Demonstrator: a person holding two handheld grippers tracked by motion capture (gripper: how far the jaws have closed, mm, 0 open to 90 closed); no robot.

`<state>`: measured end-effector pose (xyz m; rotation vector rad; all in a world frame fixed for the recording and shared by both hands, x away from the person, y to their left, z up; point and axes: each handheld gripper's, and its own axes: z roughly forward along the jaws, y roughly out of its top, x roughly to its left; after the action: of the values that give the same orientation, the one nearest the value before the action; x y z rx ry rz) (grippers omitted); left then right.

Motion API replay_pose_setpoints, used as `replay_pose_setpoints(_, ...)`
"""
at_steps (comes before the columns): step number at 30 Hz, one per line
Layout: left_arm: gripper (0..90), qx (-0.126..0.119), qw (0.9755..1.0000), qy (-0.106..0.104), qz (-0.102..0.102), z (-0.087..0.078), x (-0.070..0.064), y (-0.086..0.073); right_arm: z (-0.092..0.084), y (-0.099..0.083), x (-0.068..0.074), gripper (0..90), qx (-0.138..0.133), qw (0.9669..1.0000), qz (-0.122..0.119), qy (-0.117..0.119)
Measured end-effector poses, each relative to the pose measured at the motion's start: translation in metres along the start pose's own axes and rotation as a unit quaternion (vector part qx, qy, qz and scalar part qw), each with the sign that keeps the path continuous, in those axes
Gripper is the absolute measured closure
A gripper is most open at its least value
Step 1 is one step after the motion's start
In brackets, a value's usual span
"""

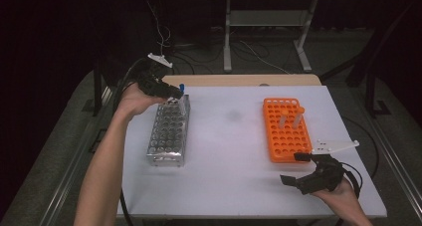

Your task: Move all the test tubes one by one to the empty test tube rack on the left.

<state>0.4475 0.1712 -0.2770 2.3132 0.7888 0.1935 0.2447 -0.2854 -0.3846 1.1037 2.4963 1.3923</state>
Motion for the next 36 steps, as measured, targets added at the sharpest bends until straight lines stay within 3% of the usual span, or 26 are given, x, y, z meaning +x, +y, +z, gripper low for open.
replay_pose_setpoints(11,75.0,0.009,0.9997,0.015,-0.018,0.021,0.016,-0.011,0.000,-0.001,0.000,0.4,-0.004,1.0000,-0.001,0.003)
replay_pose_setpoints(15,75.0,0.008,0.9995,0.007,-0.030,0.030,0.021,-0.019,0.000,-0.001,0.000,0.4,-0.004,1.0000,-0.001,0.003)
replay_pose_setpoints(30,74.0,0.015,0.9993,-0.003,-0.034,0.049,0.022,-0.036,0.001,-0.002,0.000,0.4,-0.001,1.0000,0.001,0.004)
replay_pose_setpoints(36,58.9,0.009,0.9985,-0.017,-0.051,0.047,0.019,-0.039,0.002,-0.002,-0.001,0.4,0.000,1.0000,0.000,0.005)
